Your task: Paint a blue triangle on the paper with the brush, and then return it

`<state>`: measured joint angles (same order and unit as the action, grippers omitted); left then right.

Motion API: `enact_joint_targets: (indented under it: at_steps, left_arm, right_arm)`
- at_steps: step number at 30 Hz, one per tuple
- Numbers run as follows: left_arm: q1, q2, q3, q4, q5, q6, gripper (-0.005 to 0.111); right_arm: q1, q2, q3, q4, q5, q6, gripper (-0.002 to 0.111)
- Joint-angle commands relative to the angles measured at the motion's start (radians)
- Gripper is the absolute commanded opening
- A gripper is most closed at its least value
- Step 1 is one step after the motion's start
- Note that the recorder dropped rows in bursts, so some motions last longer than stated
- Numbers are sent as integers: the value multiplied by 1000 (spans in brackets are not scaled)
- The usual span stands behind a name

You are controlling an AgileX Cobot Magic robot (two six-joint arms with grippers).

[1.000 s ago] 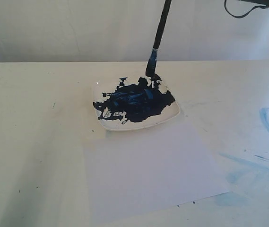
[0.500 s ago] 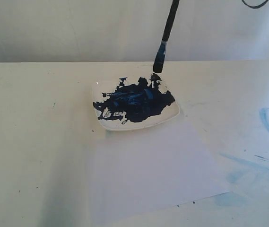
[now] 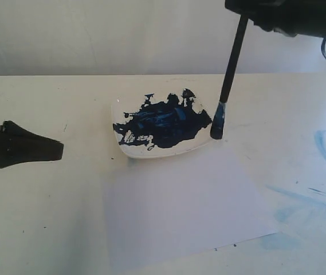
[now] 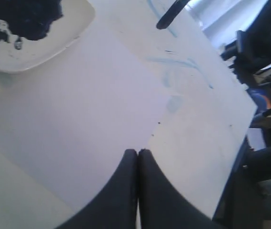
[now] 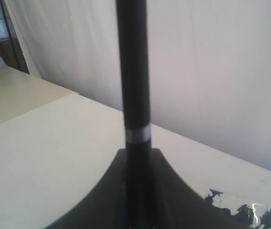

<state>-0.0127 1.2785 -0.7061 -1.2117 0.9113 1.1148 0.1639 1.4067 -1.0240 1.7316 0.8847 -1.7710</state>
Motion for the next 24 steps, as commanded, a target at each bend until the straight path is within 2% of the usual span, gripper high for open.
enact_joint_targets:
  at_steps: [1, 6, 10, 16, 24]
  left_arm:
    - [-23, 126, -3, -144, 74, 150, 0]
    - [-150, 253, -3, -139, -11, 180, 0]
    - [-247, 342, -3, -154, -131, 204, 0]
    - [-269, 438, -3, -326, -82, 378, 0]
    - [-269, 549, -3, -322, -102, 419, 0]
  right_arm:
    - [-1, -68, 77, 13, -29, -31, 0]
    - [6, -89, 123, 13, -38, -31, 0]
    - [62, -87, 131, 13, -73, -43, 0]
    - [155, -58, 131, 13, -113, -67, 0]
    - [242, 27, 90, 13, -154, -108, 0]
